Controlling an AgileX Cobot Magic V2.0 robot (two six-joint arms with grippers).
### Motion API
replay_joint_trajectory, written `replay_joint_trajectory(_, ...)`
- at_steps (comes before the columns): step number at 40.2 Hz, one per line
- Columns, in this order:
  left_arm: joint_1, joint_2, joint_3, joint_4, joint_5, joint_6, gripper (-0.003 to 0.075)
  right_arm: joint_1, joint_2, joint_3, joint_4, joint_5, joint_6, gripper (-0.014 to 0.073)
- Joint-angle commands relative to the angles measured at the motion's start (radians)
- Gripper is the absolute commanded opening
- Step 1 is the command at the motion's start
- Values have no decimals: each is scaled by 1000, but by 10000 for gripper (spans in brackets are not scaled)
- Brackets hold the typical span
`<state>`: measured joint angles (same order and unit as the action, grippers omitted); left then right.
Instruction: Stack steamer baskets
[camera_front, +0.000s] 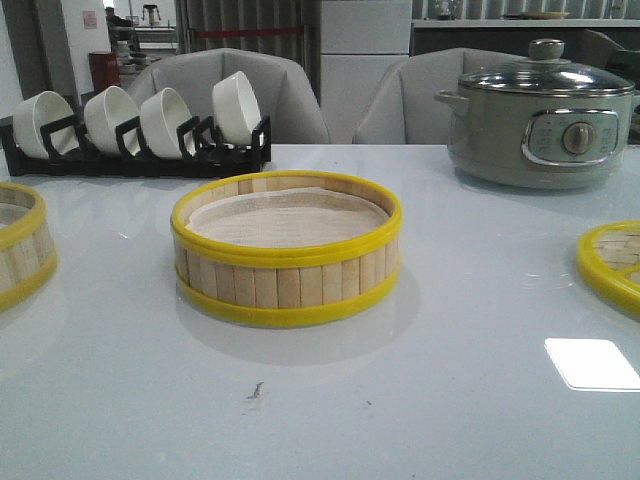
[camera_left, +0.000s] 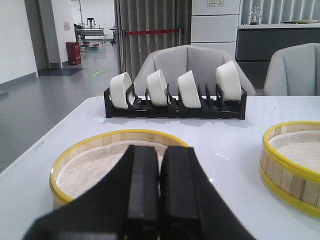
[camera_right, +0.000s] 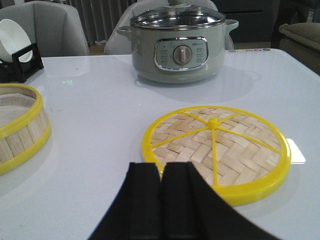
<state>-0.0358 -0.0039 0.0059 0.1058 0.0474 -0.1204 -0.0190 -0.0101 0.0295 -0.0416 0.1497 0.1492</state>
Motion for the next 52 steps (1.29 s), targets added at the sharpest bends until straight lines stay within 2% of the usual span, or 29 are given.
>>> replay_joint_trajectory(1,-2,-14,2,-2,-76,-1,85,1,-21,-14,-11,-91,-3,23)
replay_joint_trajectory(40,-4,-12,-12,-3,-72,-3,85,1,-21,-14,-11,-91,-3,23)
replay_joint_trajectory(44,-4,40,-117,-32,5,-3,85,1,-21,-14,-11,-91,-3,23)
replay_joint_trajectory(52,-10,321,-568,22,293,-3,85,1,-21,-14,-11,-91,-3,23)
